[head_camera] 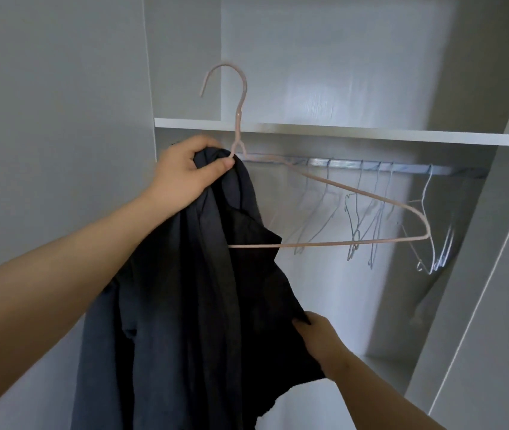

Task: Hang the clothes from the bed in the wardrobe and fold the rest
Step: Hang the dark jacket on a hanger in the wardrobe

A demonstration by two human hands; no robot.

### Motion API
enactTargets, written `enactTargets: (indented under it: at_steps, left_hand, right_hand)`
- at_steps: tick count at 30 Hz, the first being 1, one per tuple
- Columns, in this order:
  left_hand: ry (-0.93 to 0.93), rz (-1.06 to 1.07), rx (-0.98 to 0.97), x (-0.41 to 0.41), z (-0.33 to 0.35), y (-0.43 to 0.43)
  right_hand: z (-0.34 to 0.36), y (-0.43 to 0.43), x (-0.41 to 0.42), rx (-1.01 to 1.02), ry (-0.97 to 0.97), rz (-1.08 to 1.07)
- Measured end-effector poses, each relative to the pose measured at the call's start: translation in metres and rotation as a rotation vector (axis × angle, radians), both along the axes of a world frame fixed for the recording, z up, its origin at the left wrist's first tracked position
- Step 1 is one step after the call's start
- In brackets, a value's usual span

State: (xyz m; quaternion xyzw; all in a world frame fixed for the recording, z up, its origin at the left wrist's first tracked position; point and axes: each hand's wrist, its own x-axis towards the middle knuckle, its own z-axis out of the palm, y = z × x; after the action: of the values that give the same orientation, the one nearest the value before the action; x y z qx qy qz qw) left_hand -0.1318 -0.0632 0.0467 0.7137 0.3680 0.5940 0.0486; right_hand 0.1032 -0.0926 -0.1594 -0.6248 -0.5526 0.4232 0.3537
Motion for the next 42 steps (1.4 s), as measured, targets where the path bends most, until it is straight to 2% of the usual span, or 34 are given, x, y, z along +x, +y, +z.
enactTargets:
  at_steps: [5, 9, 13, 16, 19, 22, 24, 26, 28, 30, 31, 33, 34, 35, 36, 37, 39, 42]
  left_hand:
    - [0.137, 0.135, 0.001, -0.034, -0.008, -0.003]
    - [0.341, 0.189, 0.07, -0.042, -0.011, -0.007]
    - [0.585, 0.2, 0.168, -0.034, -0.024, -0.011]
    - [0.768, 0.312, 0.136, -0.023, -0.044, -0.003]
    - [0.861, 0.392, 0.189, -0.001, -0.06, 0.002]
    - [0.792, 0.406, 0.212, 0.03, -0.069, 0.003]
    - [0.763, 0.421, 0.164, 0.054, -0.075, 0.006]
    - [0.731, 0.429, 0.082, 0.076, -0.08, 0.008]
    - [0.586, 0.375, -0.03, 0.085, -0.077, 0.013]
    - [0.418, 0.313, -0.109, 0.079, -0.071, 0.021]
    - [0.355, 0.288, -0.115, 0.075, -0.068, 0.023]
    - [0.25, 0.237, -0.074, 0.068, -0.062, 0.024]
    - [0.204, 0.21, -0.053, 0.067, -0.061, 0.024]
    - [0.171, 0.187, -0.049, 0.068, -0.06, 0.022]
    - [0.153, 0.172, -0.056, 0.069, -0.059, 0.02]
    - [0.143, 0.162, -0.064, 0.069, -0.058, 0.018]
    - [0.141, 0.148, -0.065, 0.07, -0.057, 0.015]
    - [0.17, 0.136, -0.034, 0.072, -0.057, 0.01]
  right_hand:
    - [0.028, 0.009, 0.02, 0.08, 0.137, -0.076]
    - [0.058, 0.019, 0.035, 0.113, 0.223, -0.116]
    - [0.086, 0.021, 0.059, 0.191, 0.026, -0.195]
    - [0.104, 0.018, 0.076, 0.169, -0.025, -0.197]
    - [0.12, 0.01, 0.09, 0.162, -0.081, -0.199]
    - [0.134, 0.006, 0.091, 0.209, -0.057, -0.238]
    - [0.141, 0.005, 0.079, 0.228, 0.147, -0.235]
    - [0.145, 0.002, 0.061, 0.245, 0.358, -0.153]
    - [0.145, -0.004, 0.049, 0.236, 0.44, 0.049]
    - [0.142, -0.009, 0.047, 0.28, 0.348, 0.208]
    - [0.141, -0.009, 0.049, 0.358, 0.277, 0.204]
    - [0.141, -0.006, 0.056, 0.628, 0.037, -0.009]
    - [0.141, -0.002, 0.059, 0.691, -0.196, -0.104]
    - [0.141, -0.001, 0.061, 0.65, -0.46, -0.132]
    - [0.137, 0.003, 0.065, 0.552, -0.645, -0.121]
    - [0.135, 0.004, 0.068, 0.446, -0.739, -0.102]
    - [0.132, 0.006, 0.07, 0.373, -0.743, -0.065]
    - [0.13, 0.005, 0.066, 0.423, -0.701, -0.021]
